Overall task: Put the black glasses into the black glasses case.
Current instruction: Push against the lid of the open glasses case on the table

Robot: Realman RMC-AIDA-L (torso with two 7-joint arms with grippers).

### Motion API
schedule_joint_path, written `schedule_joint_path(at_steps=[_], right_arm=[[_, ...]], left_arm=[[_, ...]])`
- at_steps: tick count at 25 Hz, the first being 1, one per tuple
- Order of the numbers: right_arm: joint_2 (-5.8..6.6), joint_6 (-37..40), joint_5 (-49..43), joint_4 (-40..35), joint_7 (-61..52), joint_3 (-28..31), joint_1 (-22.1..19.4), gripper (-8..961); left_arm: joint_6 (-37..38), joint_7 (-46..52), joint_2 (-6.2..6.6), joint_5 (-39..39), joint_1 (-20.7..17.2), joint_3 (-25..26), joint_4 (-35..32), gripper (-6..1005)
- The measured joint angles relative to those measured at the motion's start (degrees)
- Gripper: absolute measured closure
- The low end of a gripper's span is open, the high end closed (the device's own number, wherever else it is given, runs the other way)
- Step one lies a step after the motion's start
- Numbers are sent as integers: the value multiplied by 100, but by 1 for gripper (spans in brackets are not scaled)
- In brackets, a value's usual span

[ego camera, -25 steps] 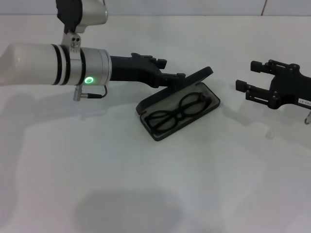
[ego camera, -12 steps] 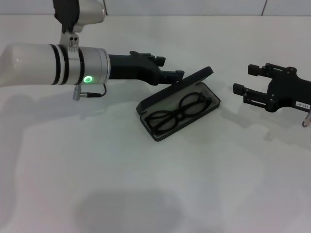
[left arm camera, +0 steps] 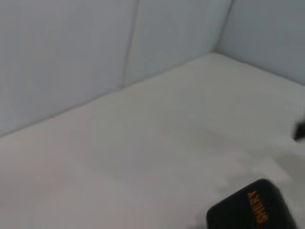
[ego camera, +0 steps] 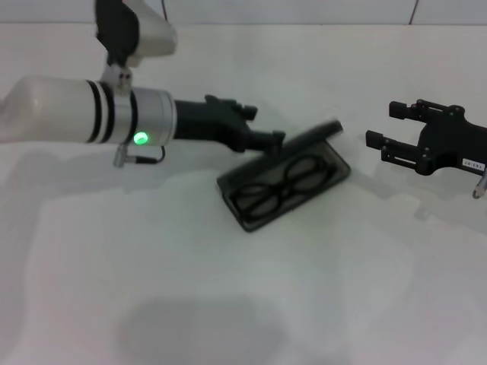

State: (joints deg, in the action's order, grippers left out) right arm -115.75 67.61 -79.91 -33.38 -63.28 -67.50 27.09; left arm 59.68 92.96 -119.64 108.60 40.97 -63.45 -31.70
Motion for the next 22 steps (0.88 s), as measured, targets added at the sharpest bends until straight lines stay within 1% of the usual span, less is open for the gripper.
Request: schedule_joint_path(at_steps=[5, 8, 12, 14, 19, 22], right_arm=[[-4, -94, 2, 62, 0, 0, 48, 301], [-7, -127, 2, 77, 0, -4, 72, 301], [-8, -146, 3, 85, 0, -54, 113, 301], [-7, -112, 3, 85, 0, -103, 118, 301], [35, 77, -32, -89, 0, -511, 128, 302], [27, 92, -365, -396, -19, -738, 198, 302]], left_arm=[[7, -528, -56, -172, -191, -536, -25, 238], [-25, -605, -50, -372, -224, -762, -15, 239], [-38, -701, -50, -548, -265, -772, -44, 239], [-39, -799, -41, -853, -299, -740, -54, 239], [5, -881, 25, -1474, -482, -698, -236, 240], [32, -868, 22, -1736, -640, -467, -369, 240]])
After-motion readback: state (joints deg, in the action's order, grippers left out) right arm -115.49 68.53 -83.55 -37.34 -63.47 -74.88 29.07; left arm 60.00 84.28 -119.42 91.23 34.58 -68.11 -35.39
